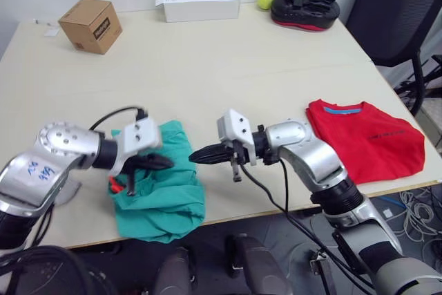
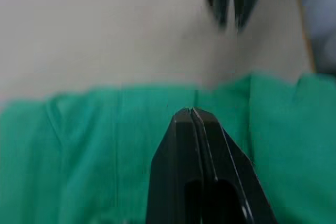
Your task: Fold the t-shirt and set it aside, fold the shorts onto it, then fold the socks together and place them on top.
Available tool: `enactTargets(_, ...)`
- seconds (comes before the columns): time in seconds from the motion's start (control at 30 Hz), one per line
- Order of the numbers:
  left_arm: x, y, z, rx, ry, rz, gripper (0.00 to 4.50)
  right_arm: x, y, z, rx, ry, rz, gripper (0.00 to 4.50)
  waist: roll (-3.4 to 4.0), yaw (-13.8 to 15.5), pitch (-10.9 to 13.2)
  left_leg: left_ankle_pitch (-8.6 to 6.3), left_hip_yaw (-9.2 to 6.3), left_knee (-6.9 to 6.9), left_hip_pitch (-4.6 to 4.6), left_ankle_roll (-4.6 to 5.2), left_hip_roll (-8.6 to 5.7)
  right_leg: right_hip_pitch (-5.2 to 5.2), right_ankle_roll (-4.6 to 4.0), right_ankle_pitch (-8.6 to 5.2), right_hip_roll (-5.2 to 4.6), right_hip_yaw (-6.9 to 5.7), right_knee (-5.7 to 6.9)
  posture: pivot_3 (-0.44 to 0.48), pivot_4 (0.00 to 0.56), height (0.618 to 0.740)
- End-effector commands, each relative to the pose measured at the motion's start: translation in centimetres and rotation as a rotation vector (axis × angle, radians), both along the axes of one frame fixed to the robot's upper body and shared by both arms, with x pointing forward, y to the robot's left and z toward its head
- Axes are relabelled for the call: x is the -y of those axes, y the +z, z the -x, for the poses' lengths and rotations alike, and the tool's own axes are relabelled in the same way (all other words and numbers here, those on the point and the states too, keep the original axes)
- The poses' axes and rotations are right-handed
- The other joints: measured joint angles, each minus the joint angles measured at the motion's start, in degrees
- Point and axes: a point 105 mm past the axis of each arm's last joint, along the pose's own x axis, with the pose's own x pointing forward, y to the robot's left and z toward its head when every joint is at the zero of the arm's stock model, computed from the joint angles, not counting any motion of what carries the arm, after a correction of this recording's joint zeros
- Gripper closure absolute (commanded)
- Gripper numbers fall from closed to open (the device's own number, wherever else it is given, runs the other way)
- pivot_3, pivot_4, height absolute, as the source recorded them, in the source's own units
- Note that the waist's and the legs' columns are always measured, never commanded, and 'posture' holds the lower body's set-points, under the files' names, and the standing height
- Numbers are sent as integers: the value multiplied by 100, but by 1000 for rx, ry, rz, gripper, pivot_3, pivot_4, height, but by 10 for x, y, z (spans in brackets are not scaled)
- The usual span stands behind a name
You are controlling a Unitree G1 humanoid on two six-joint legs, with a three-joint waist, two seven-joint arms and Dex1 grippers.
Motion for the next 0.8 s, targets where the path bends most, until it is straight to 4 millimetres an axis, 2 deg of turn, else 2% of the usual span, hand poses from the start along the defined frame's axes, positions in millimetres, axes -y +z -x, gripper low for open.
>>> enactTargets(0.03, -18, 10, 12, 21, 20, -34, 4500, -11, -4, 4, 58, 19, 6, 4477, -4, -11, 2, 1, -1, 1, 1, -3, 4, -2, -4, -3, 2, -1, 5, 0, 150, 740)
enactTargets(0.13, -36, 1, 22, 11, 67, -84, 4500, -19, -13, 7, 67, 38, 27, 4477, -4, 6, 2, 5, -9, 0, 2, -8, 4, -3, -14, -8, 1, -7, 11, 0, 150, 740)
enactTargets(0.2, -47, -4, 23, 38, 125, -102, 4500, -27, -29, 12, 67, 72, 68, 4477, -5, 8, 1, 5, -9, -2, 7, -7, 3, 1, -19, -11, -2, -8, 11, 0, 150, 740)
enactTargets(0.37, -53, -4, 17, 114, 232, -52, 4500, -33, -63, 22, 105, 160, 175, 4477, -7, 31, 0, 5, -10, -1, 7, -5, 2, 3, -19, -11, -2, -11, 10, 0, 150, 740)
enactTargets(0.47, -57, -9, 21, 112, 264, -45, 4500, -29, -76, 13, 188, 152, 232, 4477, -9, 25, -1, 5, -10, 0, 7, -4, 0, 3, -19, -10, -5, -10, 10, 0, 150, 740)
enactTargets(0.57, -54, -9, 23, 107, 298, 25, 4500, -28, -58, 3, 157, 118, 163, 4477, -10, 9, -1, 4, -7, -1, 9, -3, 1, 4, -19, -10, -4, -10, 14, 0, 150, 740)
enactTargets(0.7, -51, -14, 22, 112, 334, 83, 4500, -31, 0, 3, -25, 148, -56, 4477, -10, 10, -1, 9, -14, 1, 11, -11, 3, 4, -19, -10, -3, -14, 25, 0, 150, 740)
enactTargets(0.8, -48, -18, 19, 129, 351, 99, 4500, -43, 15, -4, -63, 124, -90, 4477, -10, -6, -2, 12, -14, -1, 17, -15, 7, 5, -23, -6, -2, -16, 29, 0, 150, 740)
